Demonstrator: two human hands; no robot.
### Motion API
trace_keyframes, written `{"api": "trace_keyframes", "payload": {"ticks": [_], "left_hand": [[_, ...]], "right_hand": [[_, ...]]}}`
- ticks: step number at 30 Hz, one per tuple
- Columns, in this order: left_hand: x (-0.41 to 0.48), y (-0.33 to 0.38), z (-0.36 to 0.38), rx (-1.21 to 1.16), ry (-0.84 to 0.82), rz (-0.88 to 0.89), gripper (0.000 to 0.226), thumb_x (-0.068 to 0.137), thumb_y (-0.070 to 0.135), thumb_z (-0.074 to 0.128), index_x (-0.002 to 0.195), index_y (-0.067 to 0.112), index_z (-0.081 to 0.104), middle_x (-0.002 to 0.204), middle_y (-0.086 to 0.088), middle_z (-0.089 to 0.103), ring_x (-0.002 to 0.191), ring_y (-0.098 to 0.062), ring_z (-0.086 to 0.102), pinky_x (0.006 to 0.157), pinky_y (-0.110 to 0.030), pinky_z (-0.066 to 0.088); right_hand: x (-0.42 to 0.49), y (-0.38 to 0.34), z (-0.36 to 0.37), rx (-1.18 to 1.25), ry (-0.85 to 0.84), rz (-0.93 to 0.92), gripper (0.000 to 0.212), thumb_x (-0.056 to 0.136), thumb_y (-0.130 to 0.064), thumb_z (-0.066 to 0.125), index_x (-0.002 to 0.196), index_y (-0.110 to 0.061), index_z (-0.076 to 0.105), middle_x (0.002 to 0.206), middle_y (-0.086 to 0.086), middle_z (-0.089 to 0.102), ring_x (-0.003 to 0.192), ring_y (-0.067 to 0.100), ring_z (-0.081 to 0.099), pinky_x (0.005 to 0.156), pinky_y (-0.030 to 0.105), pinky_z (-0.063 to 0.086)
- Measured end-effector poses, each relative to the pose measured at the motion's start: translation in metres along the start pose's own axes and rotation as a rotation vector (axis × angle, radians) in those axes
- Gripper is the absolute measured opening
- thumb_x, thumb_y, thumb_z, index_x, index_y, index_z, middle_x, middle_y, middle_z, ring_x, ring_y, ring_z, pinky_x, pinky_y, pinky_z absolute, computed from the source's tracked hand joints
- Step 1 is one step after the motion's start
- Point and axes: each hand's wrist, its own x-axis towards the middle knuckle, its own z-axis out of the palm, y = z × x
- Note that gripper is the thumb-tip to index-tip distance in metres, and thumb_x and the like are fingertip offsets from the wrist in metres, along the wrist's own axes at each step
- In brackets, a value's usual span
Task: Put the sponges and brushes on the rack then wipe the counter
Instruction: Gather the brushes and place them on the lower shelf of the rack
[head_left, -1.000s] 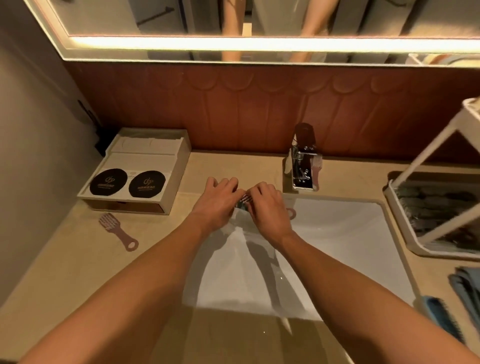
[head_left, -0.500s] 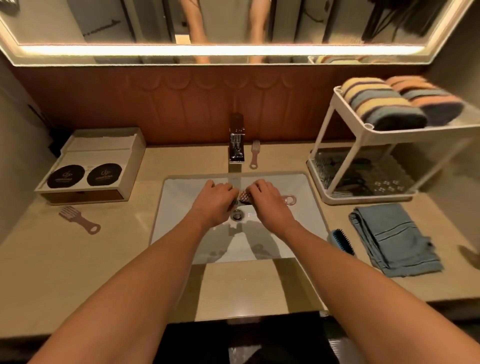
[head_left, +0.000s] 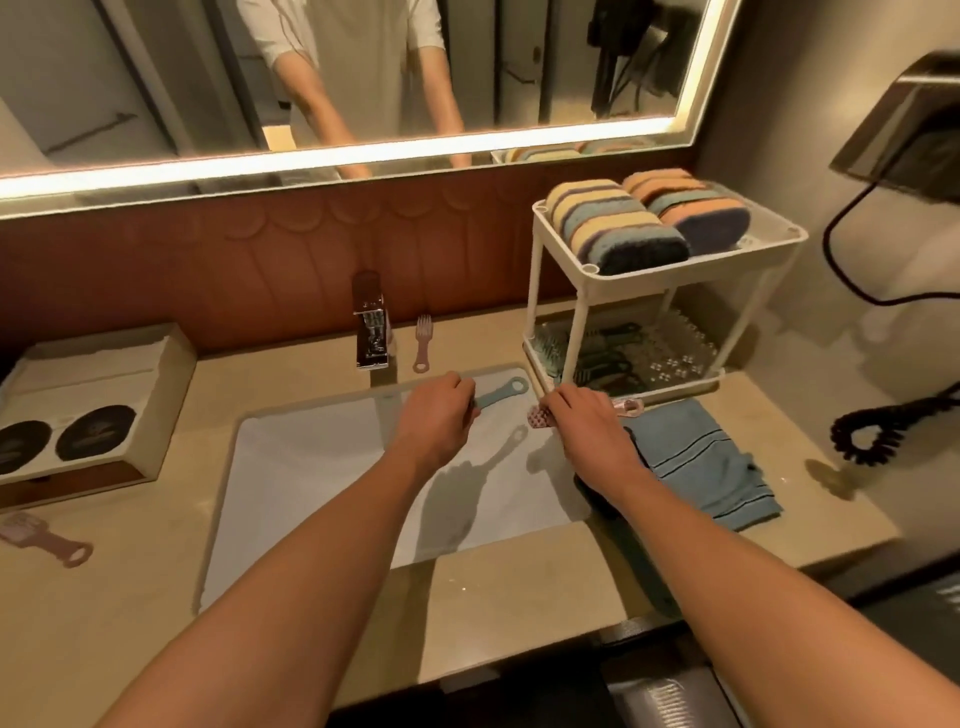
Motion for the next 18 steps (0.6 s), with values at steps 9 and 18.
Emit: {"api": "trace_keyframes", "payload": {"ticks": [9, 18], "left_hand": [[0.047, 0.02, 0.032, -0.075, -0.071, -0.004, 0.013, 0.102, 0.033, 0.057, 0.106, 0.021, 0.06, 0.101, 0.0, 0.061, 0.083, -0.017, 0.053, 0.077, -0.038, 0.055], [0.131, 0.046, 0.057, -0.164, -0.102, 0.075, 0.021, 0.101, 0.034, 0.057, 0.114, 0.017, 0.062, 0.109, -0.001, 0.054, 0.088, -0.017, 0.053, 0.074, -0.03, 0.045]], "right_hand": [[0.005, 0.071, -0.002, -0.049, -0.022, 0.167, 0.054, 0.086, 0.006, 0.06, 0.134, -0.019, 0.055, 0.131, 0.003, 0.053, 0.122, 0.026, 0.048, 0.107, 0.039, 0.034], [0.041, 0.104, 0.02, -0.078, -0.064, 0.281, 0.051, 0.084, 0.001, 0.067, 0.13, -0.017, 0.053, 0.127, 0.005, 0.054, 0.122, 0.027, 0.045, 0.109, 0.04, 0.028]]}}
